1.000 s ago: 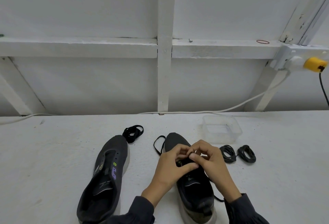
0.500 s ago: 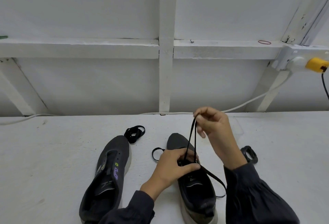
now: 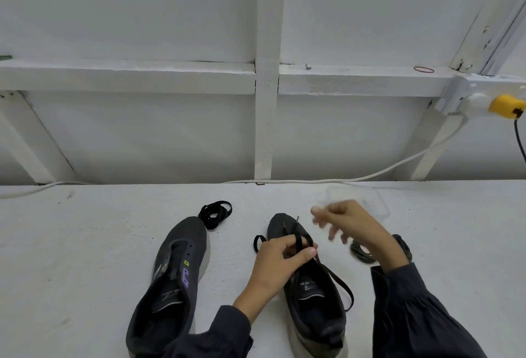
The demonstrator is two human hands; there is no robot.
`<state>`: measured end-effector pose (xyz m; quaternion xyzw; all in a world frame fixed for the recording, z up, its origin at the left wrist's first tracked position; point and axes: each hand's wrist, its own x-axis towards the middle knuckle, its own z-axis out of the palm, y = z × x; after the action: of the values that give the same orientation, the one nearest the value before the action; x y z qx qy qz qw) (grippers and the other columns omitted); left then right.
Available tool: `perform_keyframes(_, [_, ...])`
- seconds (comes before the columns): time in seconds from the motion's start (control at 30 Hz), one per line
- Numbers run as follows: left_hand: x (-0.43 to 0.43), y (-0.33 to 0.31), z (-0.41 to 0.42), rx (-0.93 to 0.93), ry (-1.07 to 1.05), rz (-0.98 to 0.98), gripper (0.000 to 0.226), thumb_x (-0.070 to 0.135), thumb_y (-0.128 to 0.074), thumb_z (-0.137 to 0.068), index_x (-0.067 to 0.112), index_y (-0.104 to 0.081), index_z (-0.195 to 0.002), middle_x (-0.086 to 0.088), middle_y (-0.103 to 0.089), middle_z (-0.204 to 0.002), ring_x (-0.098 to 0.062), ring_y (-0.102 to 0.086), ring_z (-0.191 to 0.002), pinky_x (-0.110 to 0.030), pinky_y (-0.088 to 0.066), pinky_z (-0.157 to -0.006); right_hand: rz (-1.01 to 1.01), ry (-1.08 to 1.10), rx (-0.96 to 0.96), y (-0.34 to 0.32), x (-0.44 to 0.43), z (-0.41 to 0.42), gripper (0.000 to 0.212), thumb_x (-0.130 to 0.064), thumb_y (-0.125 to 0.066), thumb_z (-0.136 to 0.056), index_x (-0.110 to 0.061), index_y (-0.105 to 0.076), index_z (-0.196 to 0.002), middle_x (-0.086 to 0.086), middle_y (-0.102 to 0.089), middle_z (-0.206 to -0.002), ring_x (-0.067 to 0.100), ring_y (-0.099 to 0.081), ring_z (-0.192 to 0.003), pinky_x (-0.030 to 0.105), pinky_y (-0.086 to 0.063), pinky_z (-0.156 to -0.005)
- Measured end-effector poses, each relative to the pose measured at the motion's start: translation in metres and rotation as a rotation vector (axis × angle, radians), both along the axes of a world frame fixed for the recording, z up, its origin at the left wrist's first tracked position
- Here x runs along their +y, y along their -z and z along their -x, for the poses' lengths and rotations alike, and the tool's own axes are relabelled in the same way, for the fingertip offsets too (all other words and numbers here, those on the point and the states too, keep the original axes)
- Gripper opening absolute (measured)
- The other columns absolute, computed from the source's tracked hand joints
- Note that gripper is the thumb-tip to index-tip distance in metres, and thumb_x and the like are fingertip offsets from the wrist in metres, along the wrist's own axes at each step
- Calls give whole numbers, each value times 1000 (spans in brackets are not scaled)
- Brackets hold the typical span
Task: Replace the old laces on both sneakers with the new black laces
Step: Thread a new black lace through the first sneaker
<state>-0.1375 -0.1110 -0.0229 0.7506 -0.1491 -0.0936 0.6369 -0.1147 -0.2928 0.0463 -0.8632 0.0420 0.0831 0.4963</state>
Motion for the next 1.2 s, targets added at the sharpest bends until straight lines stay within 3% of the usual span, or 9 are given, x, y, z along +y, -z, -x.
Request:
perform_keyframes(0.1, [-2,2,-1,-37,-7,-55,31,51,-67,-79,24,-74,-92,-1,-72,-79,-12,-66,-76,-40,-53,-79,66,-161,174,5,1,15,39,-46,-66,-88,-9,-75,-77,-10,-62,-62,6,-52,-53,20,-35,-50])
perform_keyframes(0.2, [-4,0,-1,-45,-4,-46,16,41,-69,-84,36,-75,-97,7,-74,-81,-7,-68,-80,-32,-54,-81,-35,-146,73,10,13,19,23,-37,-73,-84,-14,-79,-83,-12,-62,-59,1,-42,-51,14,-34,-50])
perform_keyframes(0.3, [-3,-1,-1,-36,-9,-15,15,37,-70,-83,42,-73,-98,7,-76,-87,-12,-71,-88,-34,-56,-87,-165,-124,-11,11,24,18,20,-21,-78,-82,-1,-76,-80,-5,-60,-57,2,-39,-47,11,-31,-48])
perform_keyframes(0.43, [-5,-1,-1,-27,-48,-37,9,35,-76,-81,31,-76,-89,15,-69,-70,-1,-64,-71,-20,-49,-71,-207,-34,-83,9,29,13,29,-9,-80,-78,-1,-60,-59,-12,-44,-43,4,-33,-41,13,-29,-47])
perform_keyframes(0.6, [-6,-2,-4,-65,-37,-155,10,32,-80,-77,34,-72,-82,22,-70,-75,2,-66,-77,-13,-47,-73,-238,-69,-72,3,31,10,41,-5,-79,-77,12,-48,-58,16,-44,-54,14,-37,-42,21,-33,-48])
perform_keyframes(0.7, [-4,-7,-8,-73,7,-201,10,29,-80,-76,30,-73,-82,19,-72,-80,2,-67,-81,-14,-49,-76,-262,-92,-89,-5,35,3,36,-2,-78,-77,6,-50,-55,15,-44,-55,15,-40,-42,21,-35,-49])
perform_keyframes(0.83, [-3,-10,-8,-44,39,-177,14,25,-82,-75,20,-75,-87,12,-74,-83,0,-68,-80,-16,-52,-78,-349,-60,-132,-20,40,-11,29,3,-73,-80,20,-55,-65,11,-46,-52,12,-40,-42,19,-34,-48])
perform_keyframes(1.07, [-1,-9,-10,-9,63,-161,13,28,-82,-73,29,-74,-83,12,-74,-83,-6,-69,-80,-28,-56,-86,-764,212,-224,-37,36,-48,8,2,-66,-86,6,-64,-80,4,-66,-68,8,-48,-48,14,-41,-49])
perform_keyframes(1.2, [-3,-4,-9,-8,28,-174,9,34,-77,-75,32,-75,-84,15,-74,-84,-3,-68,-82,-31,-55,-88,-657,183,-170,-14,32,-47,10,-3,-66,-89,7,-65,-87,12,-66,-81,14,-62,-59,19,-54,-59])
